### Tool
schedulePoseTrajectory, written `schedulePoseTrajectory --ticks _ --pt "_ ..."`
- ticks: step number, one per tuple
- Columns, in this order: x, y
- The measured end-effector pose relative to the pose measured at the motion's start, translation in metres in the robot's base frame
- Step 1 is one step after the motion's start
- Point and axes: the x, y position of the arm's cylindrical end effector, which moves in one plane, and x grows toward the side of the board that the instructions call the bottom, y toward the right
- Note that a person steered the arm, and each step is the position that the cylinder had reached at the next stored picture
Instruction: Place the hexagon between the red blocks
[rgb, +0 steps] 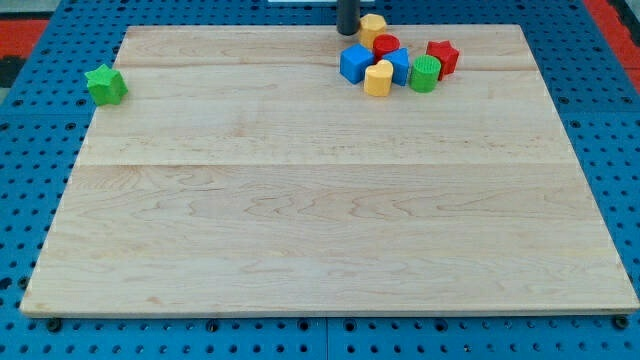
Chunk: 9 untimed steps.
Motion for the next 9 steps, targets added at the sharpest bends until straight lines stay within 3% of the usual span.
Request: schedulePoseTrajectory --ticks 2,4,7,8,9 --pt "0.006 0.061" --pt "-0.004 0.072" --pt "0.014 0.191" --pt "0.033 0.189" --pt "0.029 0.149"
